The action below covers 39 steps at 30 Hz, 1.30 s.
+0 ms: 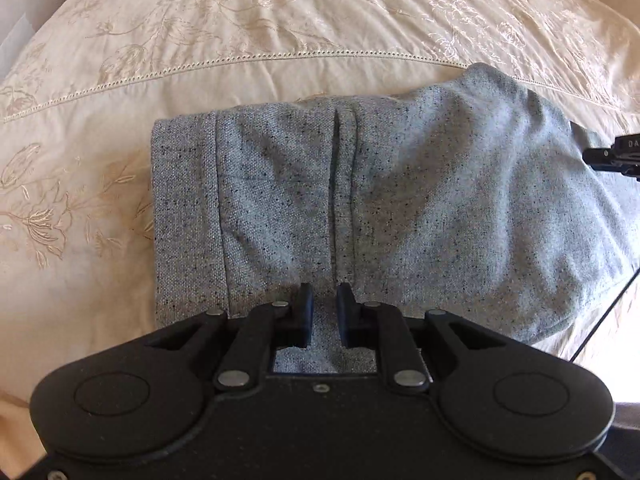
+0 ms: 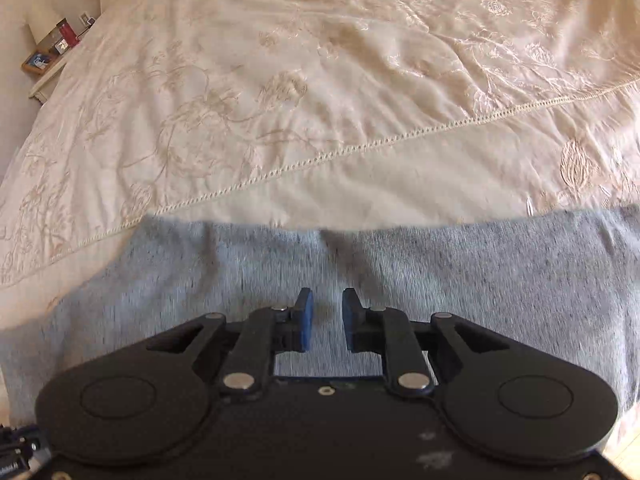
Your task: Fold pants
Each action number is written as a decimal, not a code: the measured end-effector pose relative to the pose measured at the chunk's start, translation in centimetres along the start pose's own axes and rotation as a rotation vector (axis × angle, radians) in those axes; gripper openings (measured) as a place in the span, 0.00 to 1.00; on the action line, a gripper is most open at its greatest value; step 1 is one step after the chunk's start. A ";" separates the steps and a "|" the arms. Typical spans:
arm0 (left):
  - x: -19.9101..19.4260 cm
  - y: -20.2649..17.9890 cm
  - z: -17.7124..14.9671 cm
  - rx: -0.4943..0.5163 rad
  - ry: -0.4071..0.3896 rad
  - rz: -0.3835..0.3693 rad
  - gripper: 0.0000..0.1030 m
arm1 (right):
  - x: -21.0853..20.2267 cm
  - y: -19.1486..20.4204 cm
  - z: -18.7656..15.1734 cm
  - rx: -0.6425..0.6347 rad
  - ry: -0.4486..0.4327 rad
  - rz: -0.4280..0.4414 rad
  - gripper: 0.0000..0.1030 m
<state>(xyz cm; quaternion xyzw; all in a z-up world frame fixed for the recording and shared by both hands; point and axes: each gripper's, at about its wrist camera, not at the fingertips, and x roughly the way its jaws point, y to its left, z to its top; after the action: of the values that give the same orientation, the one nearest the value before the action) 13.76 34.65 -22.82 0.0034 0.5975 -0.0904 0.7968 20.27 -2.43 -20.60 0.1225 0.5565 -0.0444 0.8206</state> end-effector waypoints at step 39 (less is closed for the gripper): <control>-1.3 -34.9 1.4 0.041 -0.040 0.069 0.23 | -9.8 -46.9 -5.2 0.520 -0.098 -0.082 0.35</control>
<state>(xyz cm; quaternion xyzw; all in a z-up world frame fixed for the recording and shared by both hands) 9.56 0.35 -17.64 0.0388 0.5790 -0.0750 0.8110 2.12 -47.03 -20.48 0.3045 0.4904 -0.2249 0.7850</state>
